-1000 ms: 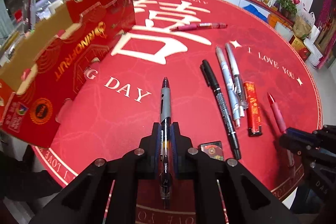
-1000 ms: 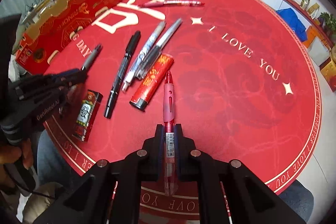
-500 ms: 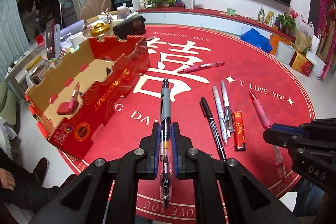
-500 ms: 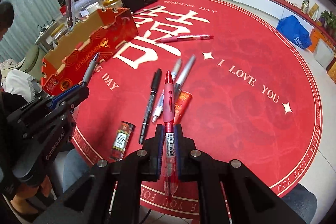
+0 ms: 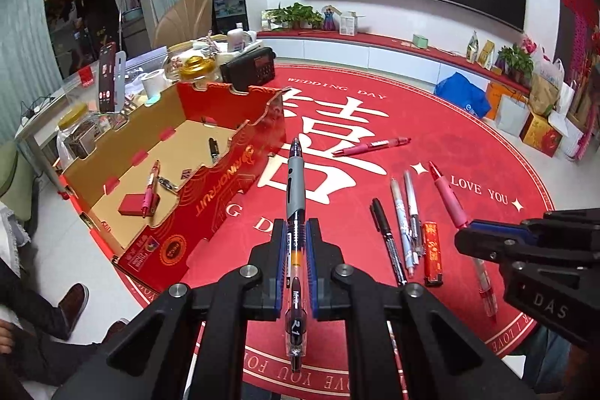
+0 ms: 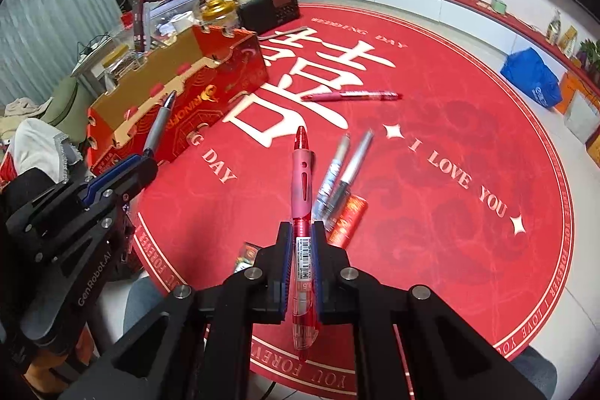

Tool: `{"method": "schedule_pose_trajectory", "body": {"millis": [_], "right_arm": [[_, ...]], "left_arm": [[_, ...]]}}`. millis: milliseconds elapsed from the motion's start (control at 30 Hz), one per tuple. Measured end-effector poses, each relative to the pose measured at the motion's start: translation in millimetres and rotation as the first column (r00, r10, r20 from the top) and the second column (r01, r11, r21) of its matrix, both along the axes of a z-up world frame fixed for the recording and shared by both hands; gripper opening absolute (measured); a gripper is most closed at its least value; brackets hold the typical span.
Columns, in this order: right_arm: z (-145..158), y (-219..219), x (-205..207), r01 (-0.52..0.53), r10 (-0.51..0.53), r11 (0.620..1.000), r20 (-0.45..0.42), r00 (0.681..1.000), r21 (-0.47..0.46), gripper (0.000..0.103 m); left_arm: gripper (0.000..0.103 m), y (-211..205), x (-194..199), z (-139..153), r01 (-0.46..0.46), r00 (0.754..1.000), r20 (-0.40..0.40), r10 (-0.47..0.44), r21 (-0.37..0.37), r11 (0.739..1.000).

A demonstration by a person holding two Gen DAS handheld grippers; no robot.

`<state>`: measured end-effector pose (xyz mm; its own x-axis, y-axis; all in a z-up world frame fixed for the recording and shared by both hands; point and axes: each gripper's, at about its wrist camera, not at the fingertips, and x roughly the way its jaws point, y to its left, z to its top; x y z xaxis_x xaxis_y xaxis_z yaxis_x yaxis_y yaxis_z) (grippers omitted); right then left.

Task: Organize rigid objects
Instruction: 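Carry grey-grip pen with left tool while right tool carries pink pen over box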

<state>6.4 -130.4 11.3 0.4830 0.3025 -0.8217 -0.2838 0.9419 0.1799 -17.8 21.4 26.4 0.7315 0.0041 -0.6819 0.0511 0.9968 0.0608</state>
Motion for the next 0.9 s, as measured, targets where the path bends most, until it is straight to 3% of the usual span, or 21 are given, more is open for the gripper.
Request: {"method": "schedule_pose_trajectory", "body": {"millis": [900], "right_arm": [[44.9, 86.4, 36.8, -0.183, 0.186, 0.983, 0.1, 0.978, -0.029, 0.011]], "left_arm": [[0.011, 93.3, 17.5, 34.8, -0.179, 0.98, 0.084, 0.182, -0.033, 0.983]]}}
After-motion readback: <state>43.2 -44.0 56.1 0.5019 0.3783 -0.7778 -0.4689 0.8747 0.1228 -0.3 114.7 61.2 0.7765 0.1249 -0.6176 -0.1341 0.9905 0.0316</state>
